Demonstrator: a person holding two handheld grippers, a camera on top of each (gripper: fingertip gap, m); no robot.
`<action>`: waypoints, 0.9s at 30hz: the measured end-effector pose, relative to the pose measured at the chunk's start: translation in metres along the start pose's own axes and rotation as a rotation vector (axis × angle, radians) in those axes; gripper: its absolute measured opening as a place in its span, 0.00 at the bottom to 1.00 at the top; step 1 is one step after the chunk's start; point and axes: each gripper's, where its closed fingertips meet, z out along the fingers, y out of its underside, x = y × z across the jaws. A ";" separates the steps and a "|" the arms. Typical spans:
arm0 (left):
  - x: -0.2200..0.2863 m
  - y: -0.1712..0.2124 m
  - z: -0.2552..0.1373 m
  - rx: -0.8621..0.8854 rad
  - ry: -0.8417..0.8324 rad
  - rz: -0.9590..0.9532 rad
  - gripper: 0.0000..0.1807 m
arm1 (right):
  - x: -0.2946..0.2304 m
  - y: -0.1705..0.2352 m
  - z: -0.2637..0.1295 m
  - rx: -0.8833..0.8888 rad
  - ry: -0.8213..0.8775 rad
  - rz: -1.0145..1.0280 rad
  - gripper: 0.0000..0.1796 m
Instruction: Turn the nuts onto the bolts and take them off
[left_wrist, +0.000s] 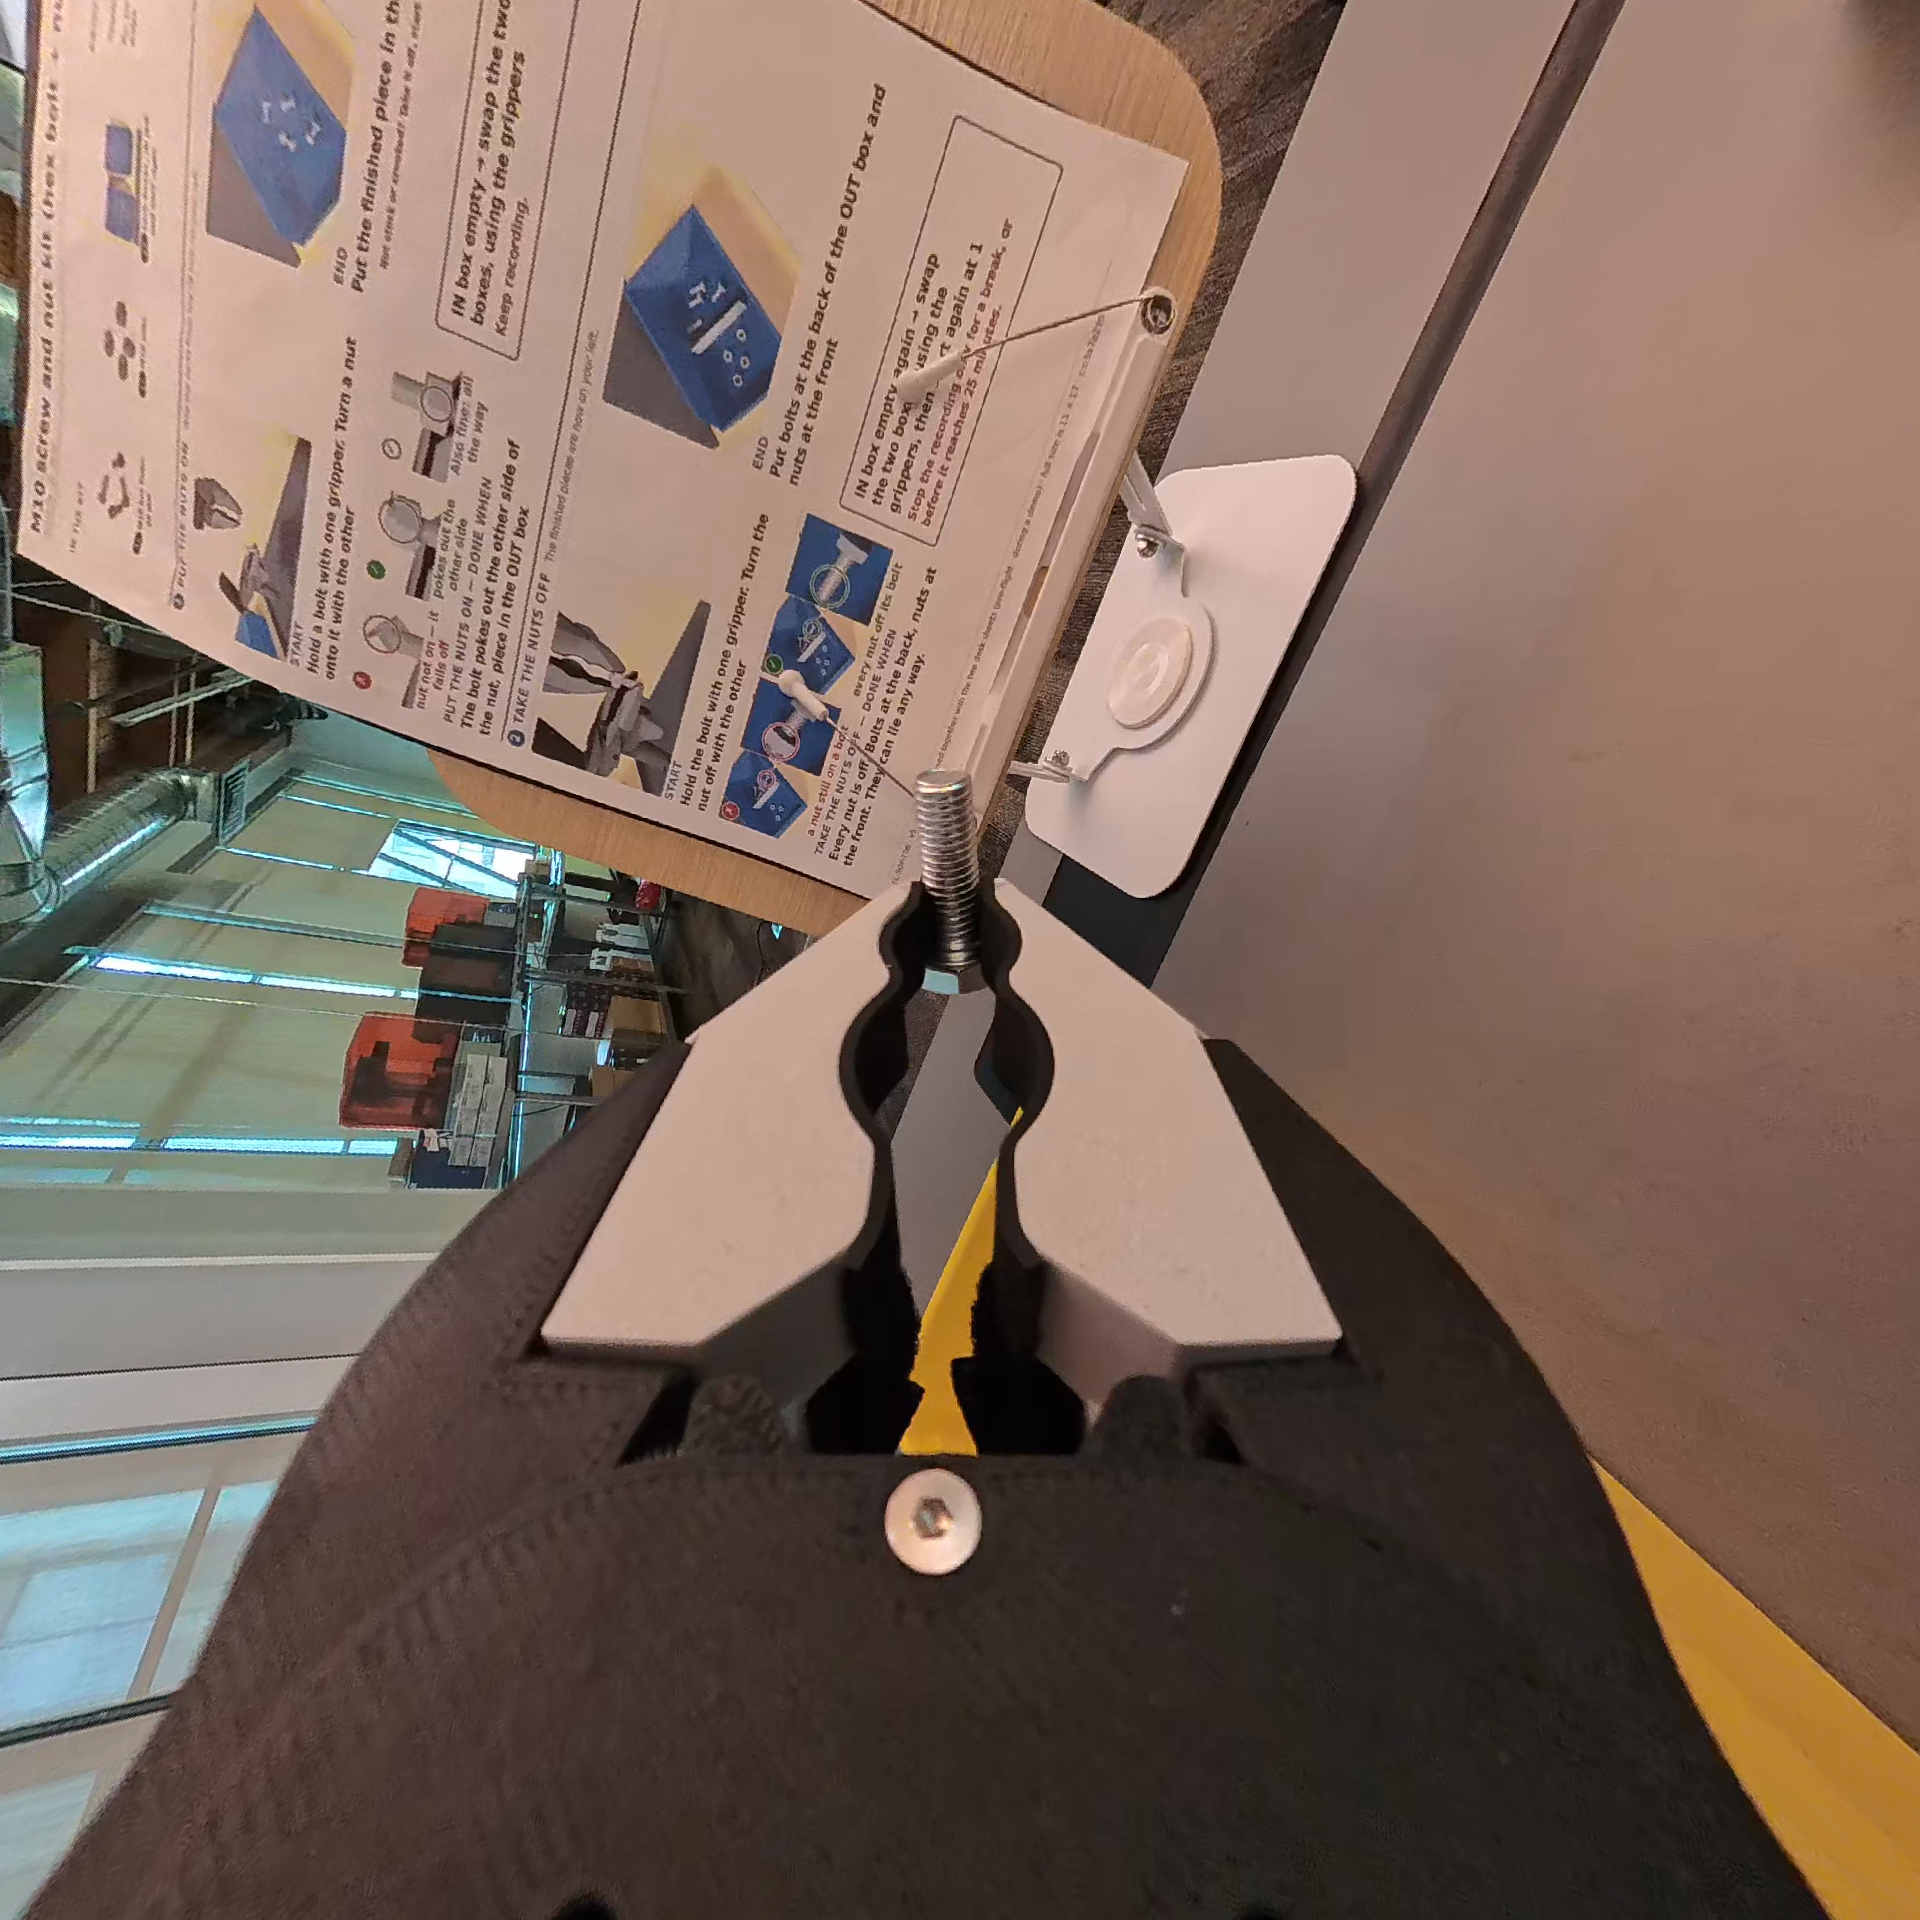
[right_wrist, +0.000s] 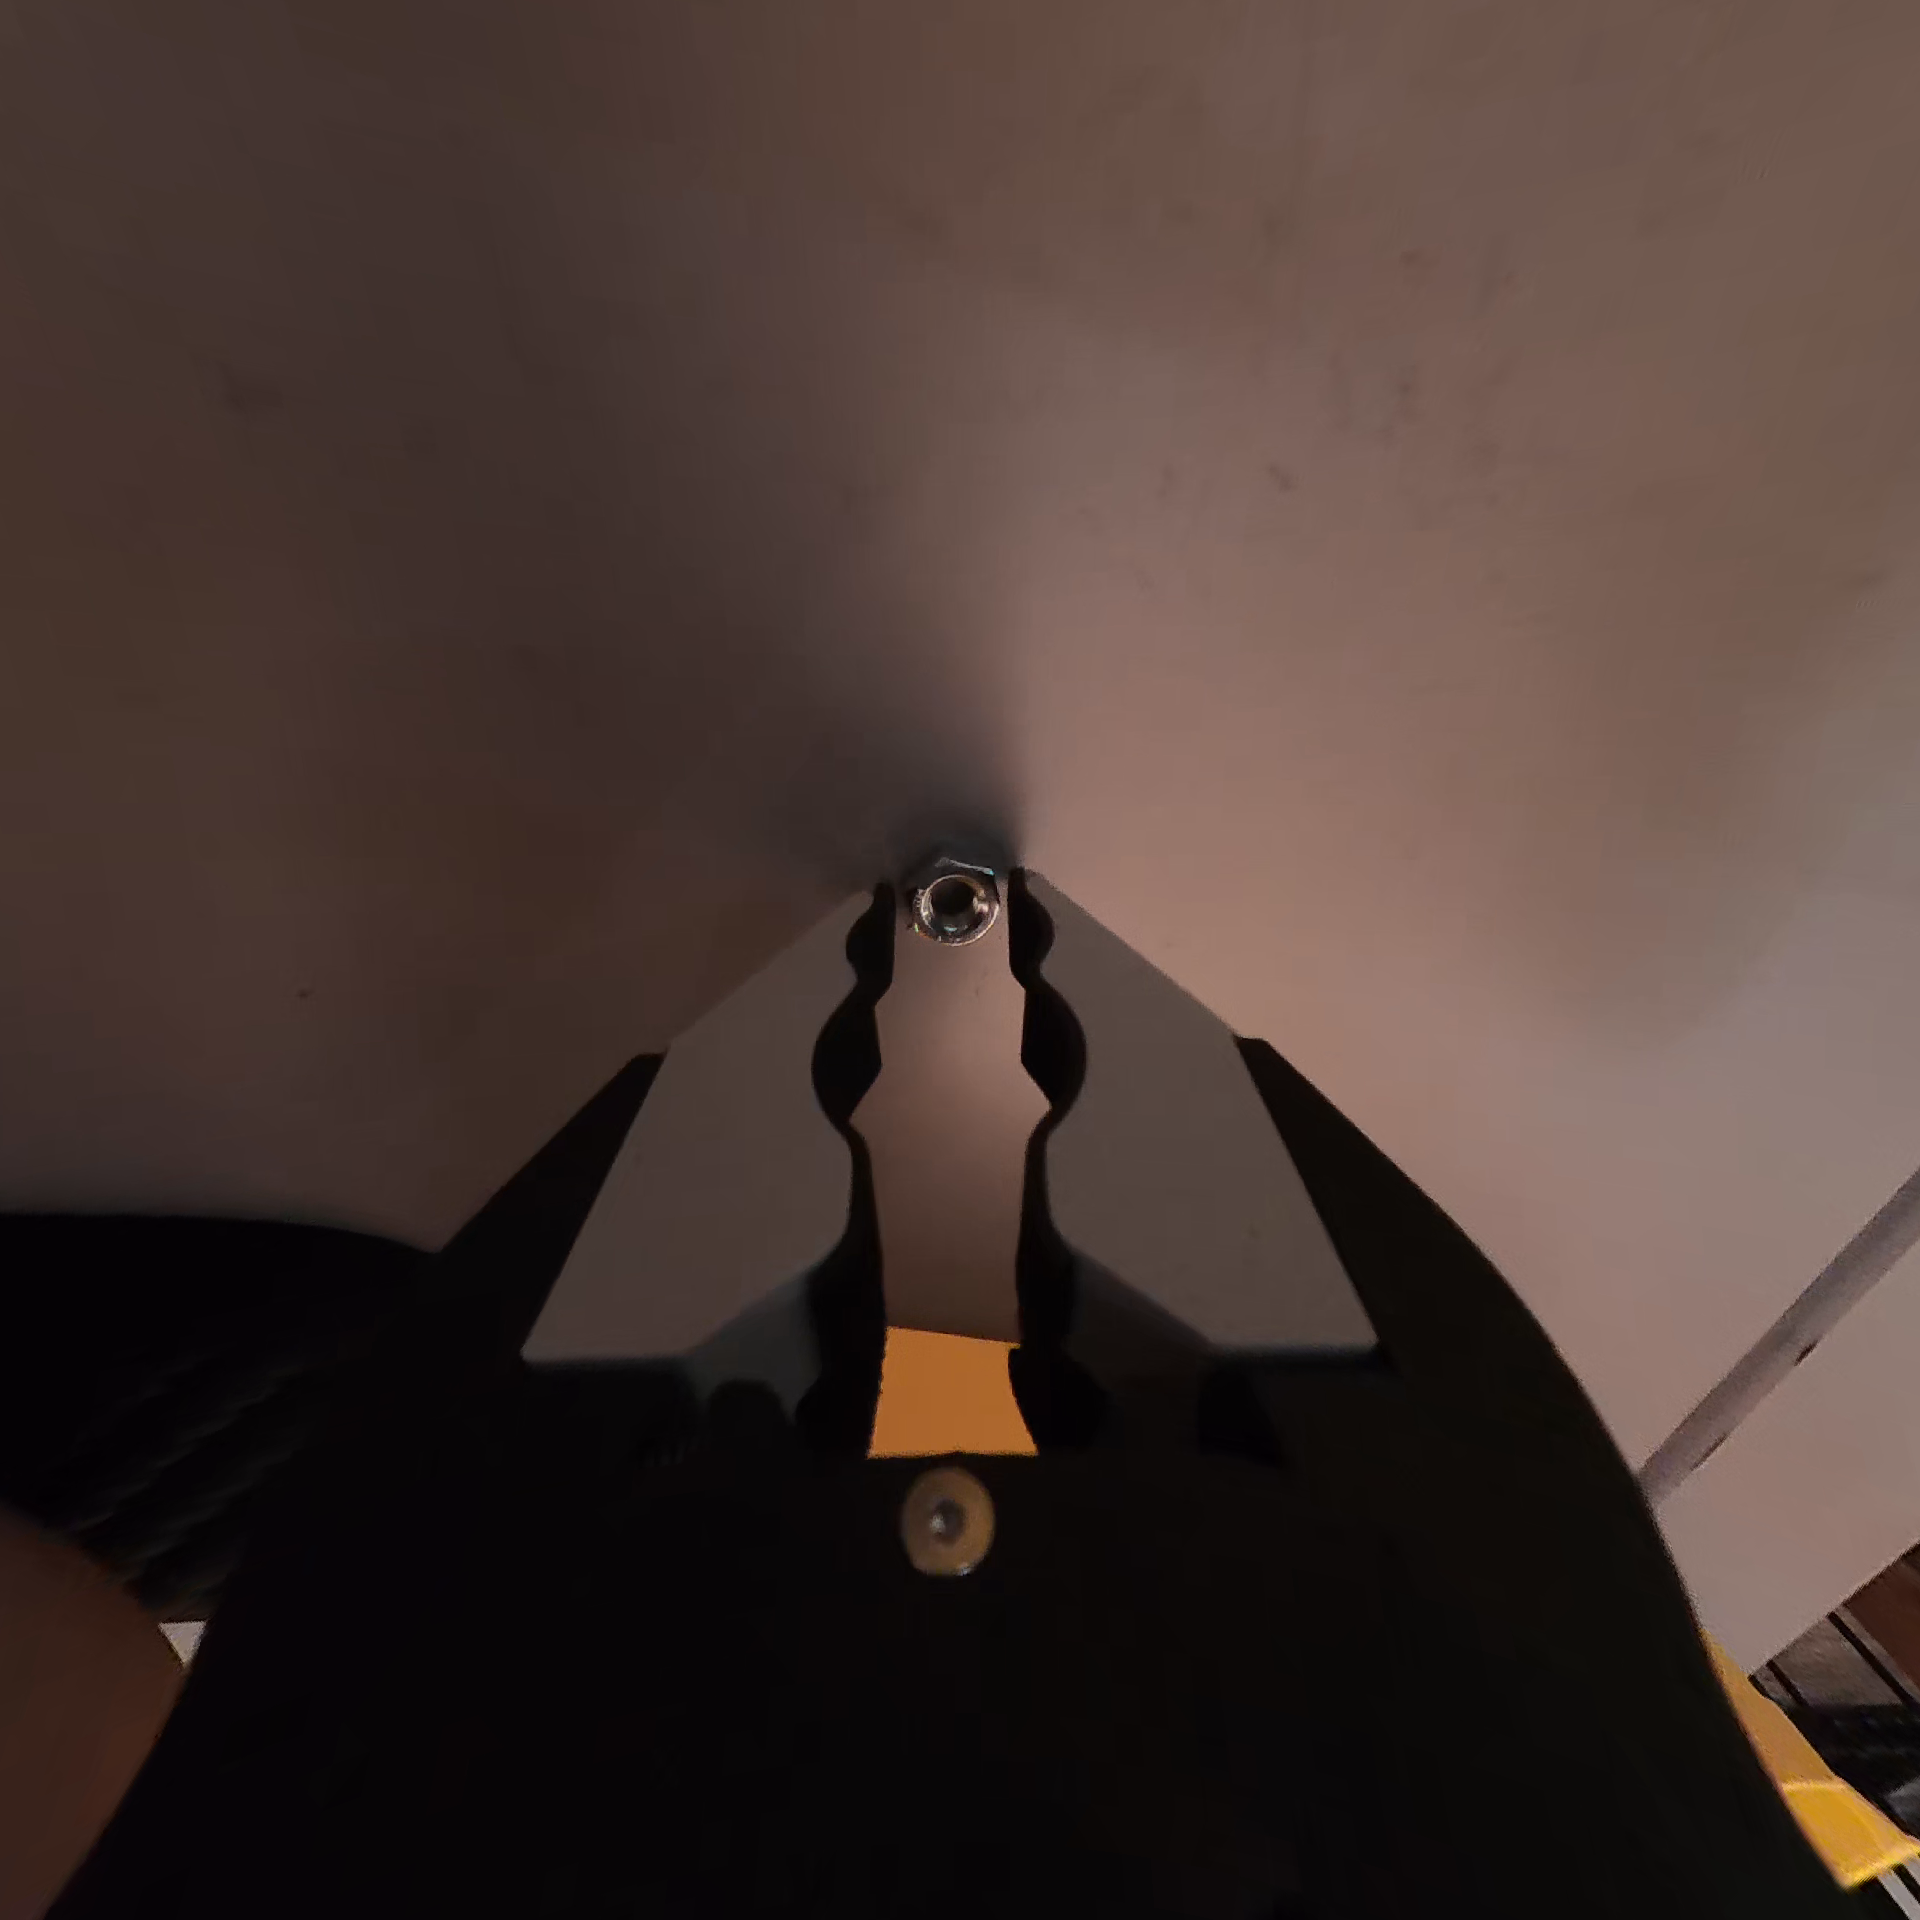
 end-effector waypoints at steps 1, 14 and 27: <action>0.000 0.000 0.000 0.001 0.002 -0.003 0.04 | -0.001 0.000 0.000 -0.001 -0.007 0.004 0.11; 0.020 -0.035 -0.008 0.216 0.207 -0.242 0.04 | 0.007 -0.018 -0.047 0.116 0.136 -0.035 0.09; 0.081 -0.107 -0.026 0.582 0.565 -0.388 0.04 | 0.027 -0.025 -0.264 0.903 0.692 0.084 0.09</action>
